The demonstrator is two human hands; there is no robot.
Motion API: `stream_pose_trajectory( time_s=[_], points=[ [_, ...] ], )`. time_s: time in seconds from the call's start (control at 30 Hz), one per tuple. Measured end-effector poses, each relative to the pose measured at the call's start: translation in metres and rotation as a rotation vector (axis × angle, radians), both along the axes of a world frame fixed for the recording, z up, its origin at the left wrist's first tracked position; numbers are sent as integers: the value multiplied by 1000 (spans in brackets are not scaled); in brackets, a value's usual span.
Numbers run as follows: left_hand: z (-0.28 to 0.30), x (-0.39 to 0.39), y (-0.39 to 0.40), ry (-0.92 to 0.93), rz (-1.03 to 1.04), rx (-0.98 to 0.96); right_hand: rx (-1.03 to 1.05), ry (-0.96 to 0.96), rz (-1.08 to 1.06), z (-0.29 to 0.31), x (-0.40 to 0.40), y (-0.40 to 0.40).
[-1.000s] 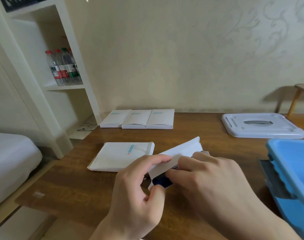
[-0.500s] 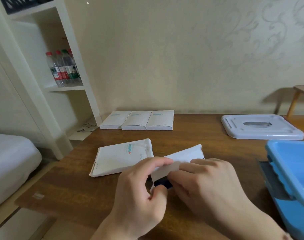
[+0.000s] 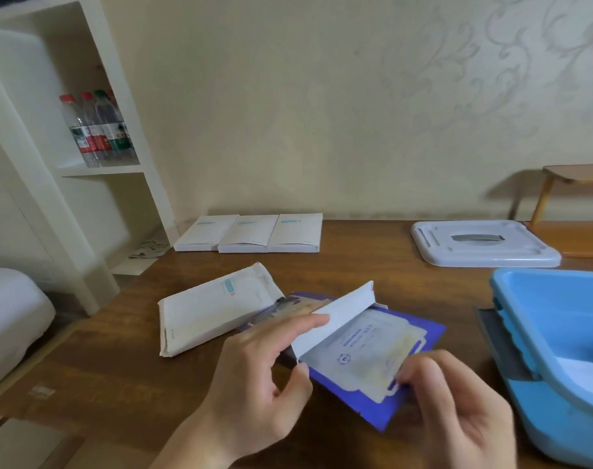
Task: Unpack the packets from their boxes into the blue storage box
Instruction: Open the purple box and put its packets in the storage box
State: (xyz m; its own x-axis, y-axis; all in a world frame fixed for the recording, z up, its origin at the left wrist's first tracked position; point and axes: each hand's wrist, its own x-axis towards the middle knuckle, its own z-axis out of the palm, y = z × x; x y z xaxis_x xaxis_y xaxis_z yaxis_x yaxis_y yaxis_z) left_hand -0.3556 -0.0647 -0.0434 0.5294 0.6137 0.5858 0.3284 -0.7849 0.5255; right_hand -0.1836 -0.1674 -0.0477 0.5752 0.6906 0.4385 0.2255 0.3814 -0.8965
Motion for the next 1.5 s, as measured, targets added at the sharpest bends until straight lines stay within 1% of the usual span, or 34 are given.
stream_pose_trajectory(
  time_s=[0.03, 0.07, 0.1, 0.13, 0.23, 0.3, 0.4, 0.5, 0.53, 0.57, 0.6, 0.63, 0.67, 0.7, 0.73, 0.77, 0.8, 0.83, 0.87, 0.93, 0.97, 1.03, 1.07, 1.1, 1.13, 1.17, 1.2, 1.27, 1.3, 1.37, 1.4, 1.43, 1.47, 1.5],
  points=[
    [-5, 2, 0, 44, 6, 38, -115, 137, -33, -4, 2, 6],
    [-9, 4, 1, 84, 13, 63, -241, 167, -40, -7, 4, 13],
    [-13, 5, 1, 124, 19, 78, -353, 112, -32, -8, 5, 18],
    [-16, 7, 2, 162, 23, 93, -418, 26, -38, -8, 5, 22],
    [-21, 10, 3, 241, 33, 137, -478, -165, -109, -4, 4, 16],
    [-23, 11, 6, 249, 66, 149, -428, -238, -133, 3, 7, 2],
    [-28, 14, 11, 277, 68, 104, -280, -399, -197, 11, 23, -26],
    [-36, 19, 13, 364, 51, 93, -204, -452, -218, 30, 43, -60],
    [-38, 21, 13, 405, 49, 110, -175, -436, -207, 37, 52, -69],
    [-37, 23, 10, 451, 37, 125, -143, -380, -173, 43, 63, -76],
    [-36, 25, 7, 439, 19, 131, -117, -293, -113, 48, 74, -82],
    [-34, 27, 3, 334, 0, 146, -87, -181, -33, 53, 86, -87],
    [-29, 32, -2, 161, -19, 118, -58, -67, 50, 57, 98, -90],
    [-18, 42, -10, -47, -51, 8, -29, 27, 128, 59, 110, -91],
    [-6, 55, -18, -229, -103, -213, -18, 97, 206, 62, 119, -90],
    [10, 71, -25, -353, -212, -498, -16, 165, 271, 64, 126, -89],
    [22, 87, -28, -425, -339, -778, -25, 220, 322, 67, 132, -87],
    [31, 100, -30, -445, -398, -998, -40, 244, 350, 70, 137, -86],
    [40, 109, -32, -444, -437, -1089, -59, 239, 365, 74, 142, -87],
    [53, 131, -29, -448, -410, -1058, -61, 233, 362, 79, 155, -88],
    [56, 141, -28, -470, -386, -1050, -36, 266, 335, 80, 164, -89],
    [63, 160, -27, -541, -350, -1072, 52, 440, 240, 79, 181, -90],
    [65, 169, -27, -573, -334, -1082, 91, 539, 225, 77, 185, -90],
    [67, 177, -28, -607, -330, -1070, 101, 609, 242, 76, 185, -88],
    [68, 185, -31, -641, -322, -1040, 74, 638, 276, 76, 183, -85],
    [70, 193, -34, -671, -323, -1019, 27, 619, 309, 77, 181, -84],
    [71, 201, -37, -682, -337, -1015, -22, 560, 338, 77, 180, -82],
    [71, 214, -42, -682, -416, -1025, -86, 451, 376, 74, 181, -79],
    [71, 217, -44, -673, -455, -1010, -94, 429, 382, 73, 182, -77],
    [73, 223, -45, -593, -534, -959, -72, 398, 335, 74, 186, -74],
    [75, 225, -45, -501, -575, -909, -42, 373, 291, 76, 190, -74],
    [76, 225, -42, -364, -618, -834, -13, 328, 233, 79, 198, -73],
    [78, 225, -37, -195, -650, -739, -2, 239, 152, 81, 209, -75],
    [80, 226, -31, -17, -651, -634, -18, 109, 37, 82, 225, -78]
  ],
)
